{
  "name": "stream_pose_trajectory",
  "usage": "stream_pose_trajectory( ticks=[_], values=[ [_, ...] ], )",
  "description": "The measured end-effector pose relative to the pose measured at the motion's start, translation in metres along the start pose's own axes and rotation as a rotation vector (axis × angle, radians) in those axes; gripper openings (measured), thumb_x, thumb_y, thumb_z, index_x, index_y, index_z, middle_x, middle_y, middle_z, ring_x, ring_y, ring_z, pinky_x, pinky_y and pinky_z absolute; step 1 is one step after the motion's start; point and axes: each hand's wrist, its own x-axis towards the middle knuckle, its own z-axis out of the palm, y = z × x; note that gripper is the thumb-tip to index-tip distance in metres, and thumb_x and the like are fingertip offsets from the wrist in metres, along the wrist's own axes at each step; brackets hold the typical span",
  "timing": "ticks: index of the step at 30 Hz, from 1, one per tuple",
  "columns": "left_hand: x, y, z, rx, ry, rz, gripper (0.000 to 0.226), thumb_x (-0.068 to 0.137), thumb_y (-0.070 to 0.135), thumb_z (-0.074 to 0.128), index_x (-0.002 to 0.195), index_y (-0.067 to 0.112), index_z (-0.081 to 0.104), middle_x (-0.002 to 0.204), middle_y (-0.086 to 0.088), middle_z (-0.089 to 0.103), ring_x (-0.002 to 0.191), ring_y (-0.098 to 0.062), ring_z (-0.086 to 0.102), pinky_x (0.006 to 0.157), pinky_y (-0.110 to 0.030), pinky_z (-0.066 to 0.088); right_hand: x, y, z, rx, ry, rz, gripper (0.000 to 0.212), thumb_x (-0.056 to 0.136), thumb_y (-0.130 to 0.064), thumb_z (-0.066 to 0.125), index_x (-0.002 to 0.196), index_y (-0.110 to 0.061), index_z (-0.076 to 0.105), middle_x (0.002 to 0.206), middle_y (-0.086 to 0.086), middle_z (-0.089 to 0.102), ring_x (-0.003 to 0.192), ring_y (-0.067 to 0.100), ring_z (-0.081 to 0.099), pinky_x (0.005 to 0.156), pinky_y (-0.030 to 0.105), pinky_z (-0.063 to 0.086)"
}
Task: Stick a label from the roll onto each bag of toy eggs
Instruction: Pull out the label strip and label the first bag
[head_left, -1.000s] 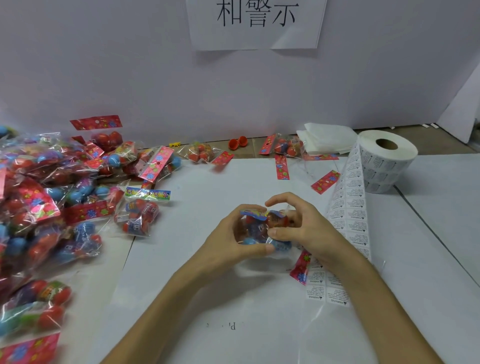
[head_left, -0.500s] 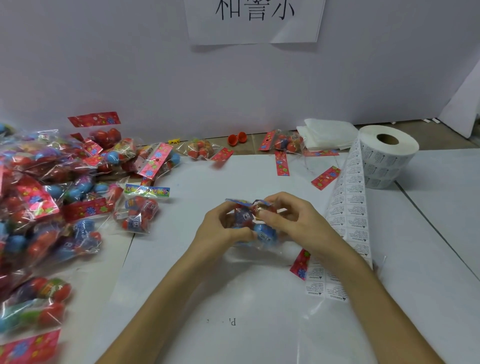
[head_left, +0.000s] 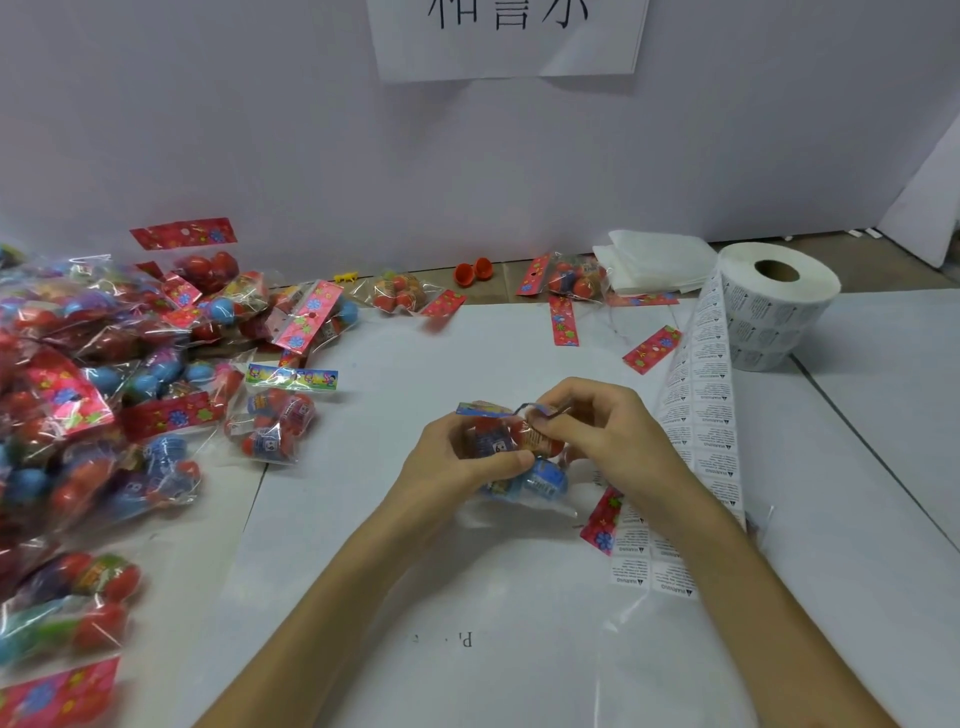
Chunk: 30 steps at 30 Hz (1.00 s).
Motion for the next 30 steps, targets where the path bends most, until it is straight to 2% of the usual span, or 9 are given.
stream_pose_trajectory(
  ticks=[2, 5, 10, 13, 16, 20, 23, 25, 30],
  values=[
    [0.0001, 0.0003, 0.0002, -0.002, 0.001, 0.005, 0.043, 0.070, 0.019, 0.085, 0.110, 0.011, 0.071, 0.104, -0.009, 0.078, 0.101, -0.026, 0.075, 0.086, -0.040, 0.062, -0.0006, 0.0000, -0.0002, -0.007, -0.006, 0.005, 0.002, 0.090, -0.002, 0.071, 0.090, -0.003, 0.072, 0.076, 0.005, 0.069, 0.069, 0.013, 0.065, 0.065, 0.033, 0.057],
    [0.0014, 0.0003, -0.0003, -0.007, 0.006, 0.011, 0.038, 0.068, 0.014, 0.088, 0.102, 0.015, 0.070, 0.102, -0.011, 0.077, 0.100, -0.029, 0.075, 0.089, -0.047, 0.062, -0.0008, 0.0008, 0.0006, -0.026, -0.013, 0.006, 0.003, 0.090, -0.001, 0.070, 0.091, -0.002, 0.072, 0.072, -0.004, 0.068, 0.065, 0.008, 0.064, 0.064, 0.029, 0.056],
    [0.0026, -0.0008, -0.0001, -0.042, 0.005, 0.066, 0.032, 0.058, 0.004, 0.078, 0.081, 0.025, 0.070, 0.088, -0.008, 0.074, 0.088, -0.022, 0.074, 0.074, -0.034, 0.061, -0.0019, 0.0014, 0.0021, -0.027, -0.051, -0.008, 0.008, 0.092, -0.002, 0.068, 0.096, -0.007, 0.073, 0.078, 0.009, 0.070, 0.072, 0.014, 0.066, 0.068, 0.032, 0.058],
    [0.0029, -0.0026, 0.0008, -0.081, 0.016, 0.038, 0.031, 0.058, 0.005, 0.080, 0.083, 0.023, 0.072, 0.088, -0.010, 0.074, 0.090, -0.028, 0.073, 0.077, -0.040, 0.061, -0.0018, 0.0022, 0.0026, -0.039, -0.072, -0.012, 0.007, 0.093, -0.006, 0.069, 0.096, -0.011, 0.073, 0.078, 0.002, 0.071, 0.073, 0.013, 0.067, 0.067, 0.030, 0.059],
    [0.0002, -0.0016, 0.0021, -0.064, 0.021, 0.062, 0.028, 0.069, 0.019, 0.085, 0.095, 0.018, 0.074, 0.097, -0.013, 0.077, 0.096, -0.033, 0.075, 0.083, -0.043, 0.062, -0.0017, 0.0004, 0.0015, 0.003, -0.045, -0.030, 0.009, 0.093, -0.005, 0.069, 0.095, -0.013, 0.073, 0.081, -0.003, 0.072, 0.075, 0.013, 0.069, 0.066, 0.026, 0.057],
    [-0.0036, 0.0048, 0.0059, -0.031, -0.010, 0.052, 0.020, 0.086, 0.040, 0.075, 0.097, 0.023, 0.077, 0.095, -0.004, 0.077, 0.092, -0.021, 0.075, 0.075, -0.037, 0.060, -0.0015, -0.0001, -0.0023, 0.031, 0.011, -0.064, 0.019, 0.088, 0.002, 0.072, 0.095, -0.016, 0.074, 0.077, 0.007, 0.067, 0.071, 0.014, 0.066, 0.063, 0.025, 0.056],
    [-0.0017, 0.0049, 0.0040, -0.041, 0.019, 0.041, 0.015, 0.096, 0.025, 0.069, 0.086, 0.021, 0.079, 0.091, -0.002, 0.076, 0.091, -0.021, 0.074, 0.081, -0.040, 0.060, -0.0008, 0.0016, -0.0026, -0.068, -0.008, -0.078, 0.022, 0.086, 0.001, 0.076, 0.096, -0.019, 0.074, 0.071, -0.005, 0.063, 0.070, 0.009, 0.060, 0.070, 0.025, 0.054],
    [-0.0005, 0.0041, 0.0023, -0.042, 0.057, 0.056, 0.021, 0.096, 0.014, 0.068, 0.079, 0.018, 0.081, 0.089, 0.000, 0.076, 0.090, -0.020, 0.075, 0.076, -0.035, 0.061, -0.0007, 0.0016, -0.0015, -0.099, -0.020, -0.079, 0.024, 0.085, -0.001, 0.077, 0.096, -0.022, 0.074, 0.071, -0.008, 0.062, 0.071, 0.005, 0.059, 0.072, 0.022, 0.053],
    [-0.0007, 0.0033, 0.0020, -0.115, 0.122, 0.034, 0.012, 0.081, 0.021, 0.077, 0.080, 0.009, 0.081, 0.091, -0.014, 0.077, 0.088, -0.032, 0.076, 0.068, -0.034, 0.062, -0.0008, 0.0006, 0.0003, -0.073, -0.020, -0.096, 0.026, 0.085, -0.004, 0.079, 0.093, -0.028, 0.072, 0.078, -0.010, 0.069, 0.077, 0.008, 0.066, 0.071, 0.027, 0.060]
  ],
)
